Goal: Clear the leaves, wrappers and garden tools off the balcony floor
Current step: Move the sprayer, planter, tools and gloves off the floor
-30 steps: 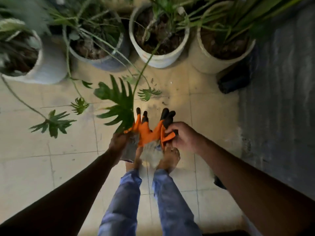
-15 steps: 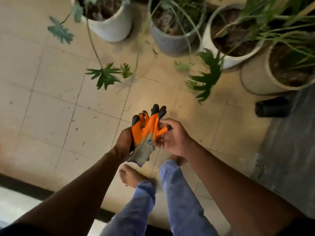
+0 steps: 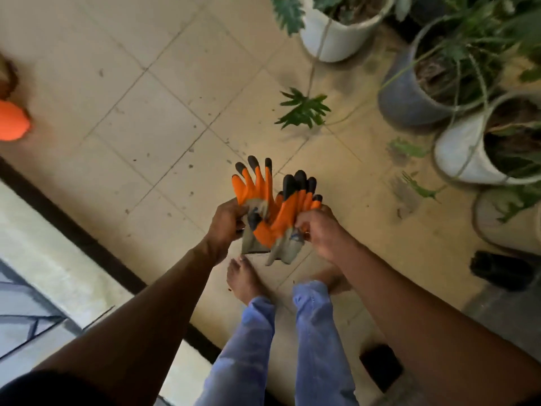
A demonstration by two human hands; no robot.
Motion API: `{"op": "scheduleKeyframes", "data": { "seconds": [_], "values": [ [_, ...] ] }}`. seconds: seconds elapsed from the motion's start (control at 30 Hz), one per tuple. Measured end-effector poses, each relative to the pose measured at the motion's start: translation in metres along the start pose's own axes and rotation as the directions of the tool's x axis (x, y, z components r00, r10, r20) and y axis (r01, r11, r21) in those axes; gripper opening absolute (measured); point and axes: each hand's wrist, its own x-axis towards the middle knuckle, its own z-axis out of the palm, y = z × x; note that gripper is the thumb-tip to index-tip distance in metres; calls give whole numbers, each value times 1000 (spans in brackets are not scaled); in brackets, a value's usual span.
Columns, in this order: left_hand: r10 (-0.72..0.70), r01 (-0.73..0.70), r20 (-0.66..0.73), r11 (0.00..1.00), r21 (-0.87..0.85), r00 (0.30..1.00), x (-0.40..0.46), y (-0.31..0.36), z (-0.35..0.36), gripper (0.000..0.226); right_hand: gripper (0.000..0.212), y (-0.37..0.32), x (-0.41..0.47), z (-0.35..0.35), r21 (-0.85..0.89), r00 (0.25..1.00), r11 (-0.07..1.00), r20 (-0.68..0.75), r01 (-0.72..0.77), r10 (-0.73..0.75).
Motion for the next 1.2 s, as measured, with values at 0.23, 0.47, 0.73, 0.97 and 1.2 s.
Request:
{"op": "scheduleKeyframes", "data": {
  "seconds": [0.23, 0.47, 0.73, 0.97, 1.2],
  "values": [
    [-34, 35, 8, 969, -244, 999, 11, 17, -72, 30, 22, -47, 4, 43, 129, 992, 992, 129, -18, 1],
    [-34, -38, -216, 947, -320, 976, 33, 38, -105, 29, 28, -99, 32, 141, 18, 986, 987, -64, 157, -155],
    [-14, -81, -228, 913, -401, 974, 69, 100, -120, 30, 19, -169, 54, 230, -539, 906, 736, 146, 409, -397],
    [8, -144, -165, 526, -838, 986, 105, 172, -151, 63, 44, -236, 77, 294, -772, 803, 240, 522, 588, -288],
    [-35, -122, -162, 507, -853, 986, 154, 236, -209, 44, 51, -295, 110, 349, -835, 730, 267, 213, 481, -650]
  ]
}}
